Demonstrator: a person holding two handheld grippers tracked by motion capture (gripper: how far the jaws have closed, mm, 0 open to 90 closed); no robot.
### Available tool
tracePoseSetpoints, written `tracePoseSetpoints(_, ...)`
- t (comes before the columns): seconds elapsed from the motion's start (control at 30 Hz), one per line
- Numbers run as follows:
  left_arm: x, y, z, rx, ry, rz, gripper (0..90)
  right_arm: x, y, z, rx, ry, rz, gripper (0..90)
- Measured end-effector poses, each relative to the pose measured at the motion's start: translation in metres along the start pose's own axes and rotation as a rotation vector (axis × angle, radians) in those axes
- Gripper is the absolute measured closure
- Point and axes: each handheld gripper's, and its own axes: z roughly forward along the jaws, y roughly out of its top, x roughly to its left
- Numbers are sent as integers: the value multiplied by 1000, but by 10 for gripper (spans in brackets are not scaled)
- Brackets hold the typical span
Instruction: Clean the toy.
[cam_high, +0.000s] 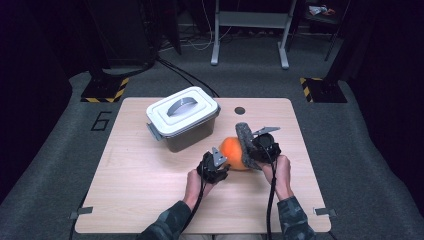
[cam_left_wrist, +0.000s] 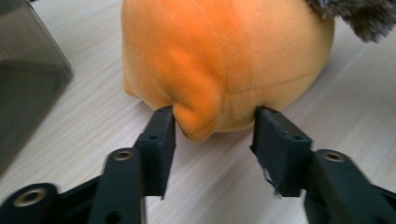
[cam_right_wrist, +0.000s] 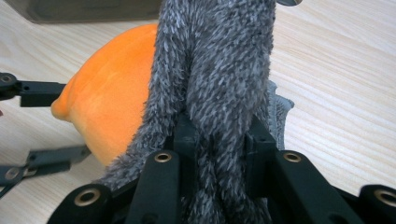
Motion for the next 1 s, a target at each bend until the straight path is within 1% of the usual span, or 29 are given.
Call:
tracePoseSetpoints(0.03, 0, 0, 1, -4, 2, -3, 582, 0, 0, 0, 0, 0, 0, 714)
tracePoseSetpoints(0.13, 2, 1, 1, -17, -13, -24, 717, 0, -2, -2, -8, -11, 6, 713)
tracePoseSetpoints(0.17, 3, 2, 1, -21, -22, -33, 750, 0, -2, -2, -9, -10, 2, 713)
tracePoseSetpoints(0.2, 4, 2, 0, -24, -27, -39, 778, 0, -3, -4, -8, -15, 12, 714)
tracePoseSetpoints(0.27, 4, 5, -1, -22, -39, -43, 794, -1, -4, -6, -19, -21, 7, 714)
tracePoseSetpoints(0.3, 5, 6, -3, -19, -50, -47, 799, 0, -4, -8, -22, -25, 14, 713)
tracePoseSetpoints(0.4, 5, 9, -7, -27, -74, -57, 809, 3, -5, -16, -51, -24, 7, 713)
tracePoseSetpoints(0.43, 5, 11, -9, -20, -82, -58, 811, 5, -5, -19, -60, -24, -5, 714)
tracePoseSetpoints(0.47, 4, 12, -11, -29, -84, -65, 811, 9, -6, -22, -57, -23, 0, 713)
tracePoseSetpoints(0.53, 3, 16, -15, -40, -95, -68, 813, 14, -6, -26, -68, -19, -16, 714)
tracePoseSetpoints(0.57, 3, 18, -18, -46, -94, -56, 813, 17, -5, -28, -71, -17, -24, 713)
tracePoseSetpoints(0.67, 1, 24, -26, -62, -123, -77, 813, 27, -3, -33, -76, -8, -41, 713)
tracePoseSetpoints(0.7, 1, 25, -28, -64, -134, -83, 813, 29, -1, -33, -73, -6, -55, 713)
tracePoseSetpoints(0.73, 1, 25, -29, -65, -137, -89, 813, 32, 0, -32, -68, -17, -68, 713)
tracePoseSetpoints(0.77, 1, 25, -29, -60, -136, -86, 813, 33, 1, -30, -63, -32, -69, 714)
tracePoseSetpoints(0.83, 2, 23, -26, -55, -131, -91, 812, 31, 4, -22, -51, -26, -71, 715)
tracePoseSetpoints(0.9, 2, 22, -23, -53, -128, -100, 809, 30, 5, -15, -37, -22, -62, 715)
tracePoseSetpoints(0.93, 2, 21, -21, -52, -107, -79, 806, 29, 5, -12, -41, -25, -66, 716)
tracePoseSetpoints(0.97, 2, 21, -21, -52, -107, -79, 783, 29, 5, -12, -41, -25, -66, 716)
tracePoseSetpoints(1.0, 2, 21, -21, -48, -101, -63, 783, 27, 6, -7, -41, -17, -73, 717)
